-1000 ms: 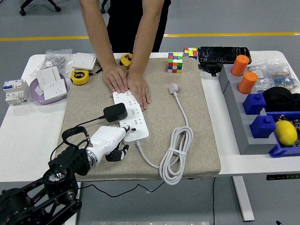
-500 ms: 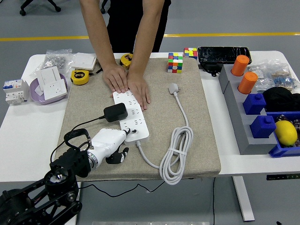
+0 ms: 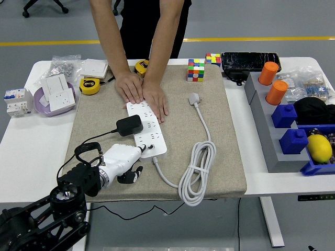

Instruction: Pick up the plug,place it near the board,insert it into the board,press the button

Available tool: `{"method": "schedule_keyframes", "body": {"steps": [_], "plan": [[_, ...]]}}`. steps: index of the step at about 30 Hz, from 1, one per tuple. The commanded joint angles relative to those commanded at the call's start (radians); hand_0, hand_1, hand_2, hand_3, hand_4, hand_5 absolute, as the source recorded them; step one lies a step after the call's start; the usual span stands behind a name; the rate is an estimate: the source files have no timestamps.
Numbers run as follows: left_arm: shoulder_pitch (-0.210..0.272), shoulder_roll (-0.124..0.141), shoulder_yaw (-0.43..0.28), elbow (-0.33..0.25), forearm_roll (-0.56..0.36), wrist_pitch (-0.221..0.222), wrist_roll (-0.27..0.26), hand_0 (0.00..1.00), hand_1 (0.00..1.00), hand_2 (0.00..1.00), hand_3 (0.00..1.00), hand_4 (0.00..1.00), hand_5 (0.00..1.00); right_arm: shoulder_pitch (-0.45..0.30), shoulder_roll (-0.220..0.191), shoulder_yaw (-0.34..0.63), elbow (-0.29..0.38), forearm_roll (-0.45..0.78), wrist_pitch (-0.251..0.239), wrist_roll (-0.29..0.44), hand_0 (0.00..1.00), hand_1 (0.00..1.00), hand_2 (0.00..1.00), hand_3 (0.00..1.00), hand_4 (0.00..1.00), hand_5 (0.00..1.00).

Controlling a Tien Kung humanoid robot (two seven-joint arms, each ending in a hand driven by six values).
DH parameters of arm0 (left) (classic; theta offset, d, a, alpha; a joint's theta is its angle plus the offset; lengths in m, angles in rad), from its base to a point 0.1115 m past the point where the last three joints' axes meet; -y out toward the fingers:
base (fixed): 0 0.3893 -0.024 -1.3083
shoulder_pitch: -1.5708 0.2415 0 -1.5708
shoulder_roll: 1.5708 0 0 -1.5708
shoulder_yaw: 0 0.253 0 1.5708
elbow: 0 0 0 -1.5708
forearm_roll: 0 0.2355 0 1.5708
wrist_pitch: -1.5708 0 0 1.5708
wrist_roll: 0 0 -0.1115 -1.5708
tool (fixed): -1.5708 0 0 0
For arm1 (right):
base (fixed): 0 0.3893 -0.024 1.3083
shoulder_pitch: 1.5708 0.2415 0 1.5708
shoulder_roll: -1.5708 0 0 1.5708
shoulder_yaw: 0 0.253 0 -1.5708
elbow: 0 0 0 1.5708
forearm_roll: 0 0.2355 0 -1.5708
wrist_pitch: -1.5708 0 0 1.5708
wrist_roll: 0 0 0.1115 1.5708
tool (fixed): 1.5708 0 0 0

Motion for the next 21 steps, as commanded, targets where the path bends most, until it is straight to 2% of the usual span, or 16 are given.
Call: {"method": "schedule_keyframes", "body": {"steps": [6, 7, 9, 12, 13, 15, 18, 19, 21], "plan": [[0.011, -0.002, -0.045, -0.042, 0.012, 0.041, -0.029, 0.152, 0.061, 0.15, 0.77, 0.449, 0.049, 0.002, 0.001, 0.0, 0.0, 0.001, 0.0, 0.001, 0.797, 0.715, 0.719, 0.763, 0.998, 0.942], [0.016, -0.004, -0.064, -0.055, 0.016, 0.052, -0.038, 0.192, 0.077, 0.192, 0.745, 0.586, 0.118, 0.003, 0.001, 0.0, 0.0, 0.001, 0.0, 0.001, 0.797, 0.715, 0.72, 0.763, 0.998, 0.941], [0.025, -0.007, -0.09, -0.071, 0.021, 0.069, -0.052, 0.192, 0.077, 0.192, 0.745, 0.586, 0.118, 0.003, 0.002, 0.001, 0.0, 0.002, 0.0, 0.001, 0.797, 0.715, 0.72, 0.763, 0.998, 0.941], [0.058, -0.027, -0.169, -0.097, 0.024, 0.162, -0.112, 0.192, 0.077, 0.192, 0.745, 0.586, 0.118, 0.0, 0.004, 0.004, 0.0, -0.001, -0.001, 0.0, 0.797, 0.715, 0.72, 0.763, 0.998, 0.941], [0.073, -0.038, -0.198, -0.098, 0.02, 0.196, -0.139, 0.381, 0.401, 0.427, 0.719, 0.91, 0.375, -0.001, 0.005, 0.006, 0.0, -0.004, 0.0, -0.001, 0.797, 0.715, 0.72, 0.763, 0.998, 0.941], [0.105, -0.064, -0.261, -0.096, -0.011, 0.274, -0.202, 0.381, 0.401, 0.427, 0.719, 0.91, 0.375, -0.001, 0.007, 0.006, 0.0, -0.004, 0.0, -0.002, 0.797, 0.715, 0.72, 0.763, 0.998, 0.941], [0.156, -0.11, -0.366, -0.074, -0.127, 0.393, -0.326, 0.381, 0.401, 0.427, 0.719, 0.91, 0.375, 0.0, 0.009, -0.003, 0.0, 0.004, 0.0, 0.0, 0.797, 0.715, 0.72, 0.763, 0.998, 0.941], [0.162, -0.117, -0.386, -0.068, -0.166, 0.41, -0.359, 0.877, 0.952, 0.932, 0.927, 0.998, 0.669, 0.001, 0.009, -0.005, 0.0, 0.005, 0.0, 0.0, 0.797, 0.715, 0.719, 0.763, 0.998, 0.94], [0.184, -0.144, -0.426, -0.031, -0.251, 0.419, -0.435, 0.877, 0.952, 0.932, 0.927, 0.998, 0.669, 0.003, 0.01, -0.011, 0.0, 0.008, 0.0, 0.001, 0.797, 0.715, 0.719, 0.763, 0.998, 0.94]]}}
